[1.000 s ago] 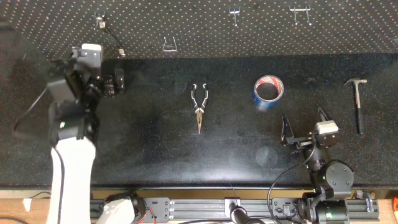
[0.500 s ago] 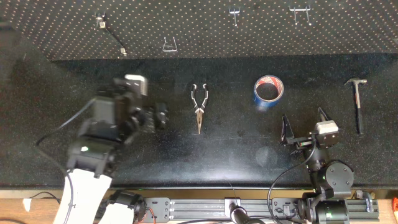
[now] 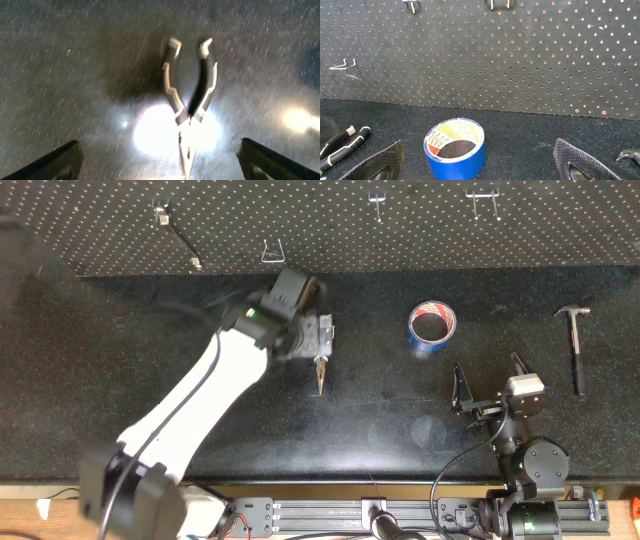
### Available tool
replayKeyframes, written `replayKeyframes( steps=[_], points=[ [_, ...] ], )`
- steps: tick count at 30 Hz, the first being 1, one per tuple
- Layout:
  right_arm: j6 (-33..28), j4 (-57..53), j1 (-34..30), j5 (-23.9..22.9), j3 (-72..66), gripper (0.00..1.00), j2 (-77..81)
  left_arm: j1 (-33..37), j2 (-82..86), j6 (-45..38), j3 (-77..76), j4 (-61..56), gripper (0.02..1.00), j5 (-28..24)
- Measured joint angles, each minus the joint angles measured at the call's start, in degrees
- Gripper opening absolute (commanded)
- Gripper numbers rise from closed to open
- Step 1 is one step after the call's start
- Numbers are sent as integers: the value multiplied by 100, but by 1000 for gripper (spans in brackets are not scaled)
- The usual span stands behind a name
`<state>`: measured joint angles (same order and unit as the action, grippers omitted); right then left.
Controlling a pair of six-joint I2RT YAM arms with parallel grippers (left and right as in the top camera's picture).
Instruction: Place Tools Onto Pegboard
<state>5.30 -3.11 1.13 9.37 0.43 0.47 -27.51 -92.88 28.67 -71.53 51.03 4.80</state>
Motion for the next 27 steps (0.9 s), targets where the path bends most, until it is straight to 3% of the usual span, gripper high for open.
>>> replayKeyframes(
  steps=[4, 16, 27],
  points=[
    [0, 0, 0, 0, 0, 976, 0, -33, -841, 13, -903, 216, 998, -35],
    [0, 0, 0, 0, 0, 976, 0, -81, -1810, 13, -1071, 413, 998, -466],
    [0, 0, 0, -2, 0, 976, 0, -81, -1985, 15, -1071, 142, 998, -337]
  ],
)
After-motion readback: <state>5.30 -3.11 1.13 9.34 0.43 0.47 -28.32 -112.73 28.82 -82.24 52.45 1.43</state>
